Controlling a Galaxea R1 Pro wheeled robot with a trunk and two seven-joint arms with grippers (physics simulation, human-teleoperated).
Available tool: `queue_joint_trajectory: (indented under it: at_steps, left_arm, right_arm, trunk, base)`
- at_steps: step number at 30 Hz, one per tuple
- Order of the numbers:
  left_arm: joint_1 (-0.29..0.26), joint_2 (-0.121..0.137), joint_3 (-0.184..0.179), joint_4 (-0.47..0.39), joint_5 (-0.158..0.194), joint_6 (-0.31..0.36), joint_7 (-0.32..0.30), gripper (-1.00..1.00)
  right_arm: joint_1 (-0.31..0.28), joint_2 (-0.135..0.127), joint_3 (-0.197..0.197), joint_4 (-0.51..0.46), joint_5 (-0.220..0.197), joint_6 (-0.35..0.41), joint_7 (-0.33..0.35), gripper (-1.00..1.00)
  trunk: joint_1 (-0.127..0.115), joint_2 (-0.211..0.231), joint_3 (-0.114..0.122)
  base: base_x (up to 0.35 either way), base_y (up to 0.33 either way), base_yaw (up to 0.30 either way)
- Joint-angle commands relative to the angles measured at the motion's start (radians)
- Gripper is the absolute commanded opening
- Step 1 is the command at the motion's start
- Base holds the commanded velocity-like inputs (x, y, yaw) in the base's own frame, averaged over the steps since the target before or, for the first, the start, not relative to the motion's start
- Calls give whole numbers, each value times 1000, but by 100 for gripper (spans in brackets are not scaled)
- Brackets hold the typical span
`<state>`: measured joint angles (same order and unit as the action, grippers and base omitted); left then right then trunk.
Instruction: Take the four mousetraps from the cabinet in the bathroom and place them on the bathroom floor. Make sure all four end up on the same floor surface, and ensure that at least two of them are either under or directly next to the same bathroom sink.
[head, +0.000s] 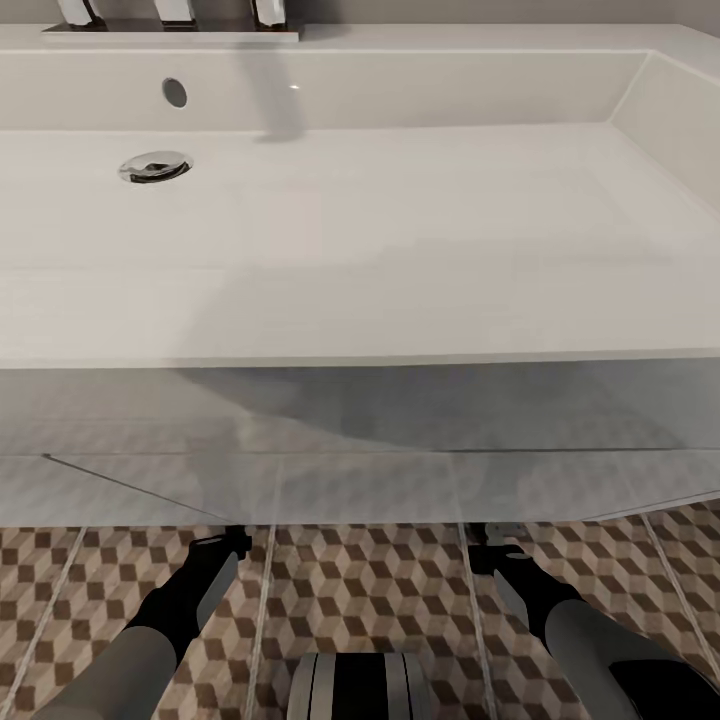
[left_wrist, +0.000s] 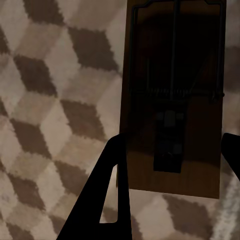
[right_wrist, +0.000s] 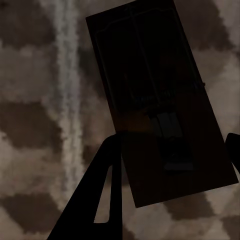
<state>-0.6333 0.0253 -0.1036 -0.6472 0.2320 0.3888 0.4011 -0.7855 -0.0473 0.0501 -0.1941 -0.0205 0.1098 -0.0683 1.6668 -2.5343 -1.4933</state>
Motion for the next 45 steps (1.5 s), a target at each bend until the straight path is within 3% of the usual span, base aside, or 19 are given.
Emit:
queue_joint_trajectory:
  at_steps: [1, 45]
  left_arm:
    - [0, 1, -8, -2, 10, 4, 10, -100]
    - [0, 1, -8, -2, 10, 2, 10, -100]
  right_arm:
    - [0, 0, 5, -2, -2, 7, -4, -100]
    - [0, 0, 6, -2, -1, 7, -4, -100]
  trunk:
    - [0, 0, -1]
    - [0, 0, -1]
  base:
    - [0, 0, 0]
    - [9, 0, 0]
